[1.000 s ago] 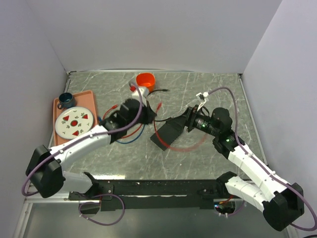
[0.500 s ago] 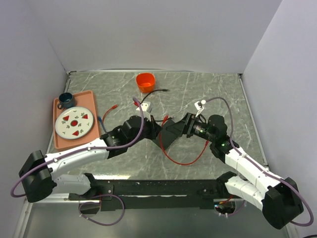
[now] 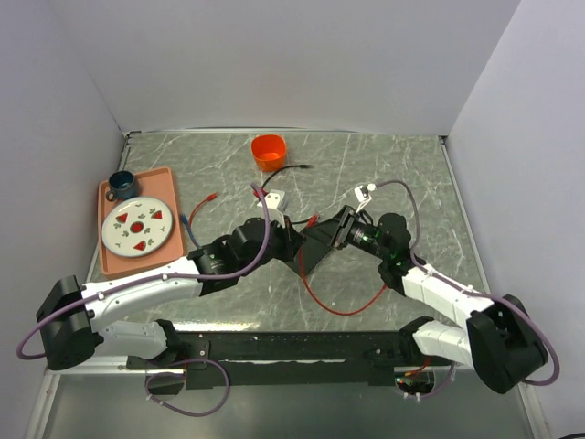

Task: Insert the plug into the switch port

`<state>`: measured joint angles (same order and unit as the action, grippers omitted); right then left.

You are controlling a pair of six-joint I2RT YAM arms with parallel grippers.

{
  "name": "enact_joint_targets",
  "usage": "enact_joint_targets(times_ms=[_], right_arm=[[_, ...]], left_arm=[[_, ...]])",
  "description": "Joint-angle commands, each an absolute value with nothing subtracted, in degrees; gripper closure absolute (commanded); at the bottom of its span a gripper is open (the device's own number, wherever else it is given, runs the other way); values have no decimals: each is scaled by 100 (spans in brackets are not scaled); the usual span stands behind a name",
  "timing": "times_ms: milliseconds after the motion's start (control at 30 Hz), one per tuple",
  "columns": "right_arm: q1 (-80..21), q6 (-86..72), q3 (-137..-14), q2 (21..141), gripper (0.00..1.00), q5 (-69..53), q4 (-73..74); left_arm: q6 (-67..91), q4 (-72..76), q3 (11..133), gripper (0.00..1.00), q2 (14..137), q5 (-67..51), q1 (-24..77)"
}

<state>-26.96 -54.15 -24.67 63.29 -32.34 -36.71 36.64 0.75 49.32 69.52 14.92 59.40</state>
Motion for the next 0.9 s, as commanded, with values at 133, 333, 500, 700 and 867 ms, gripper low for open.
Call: enact_joint_targets(times_ms=[133, 333, 500, 700, 867], right_arm=[[-2672, -6142, -2233, 7048, 100, -3893, -6546], [-2672, -5812, -2180, 6953, 100, -4069, -6489], [-2672, -4511, -2355, 5978, 100, -4122, -4775], [-2689, -2395, -2478, 4484, 100, -3701, -2402], [-2698, -1566, -2742, 3614, 100, -3138, -978]], left_arm=[[3604, 536, 4887, 99, 6741, 1345, 6073], [3560, 545, 4799, 92, 6645, 1353, 6073], [3191, 483, 4597, 22, 6040, 1520, 6082], [2980, 475, 4403, 5, 5011, 1556, 6021], [2646, 633, 4465, 4, 4685, 740, 6003]])
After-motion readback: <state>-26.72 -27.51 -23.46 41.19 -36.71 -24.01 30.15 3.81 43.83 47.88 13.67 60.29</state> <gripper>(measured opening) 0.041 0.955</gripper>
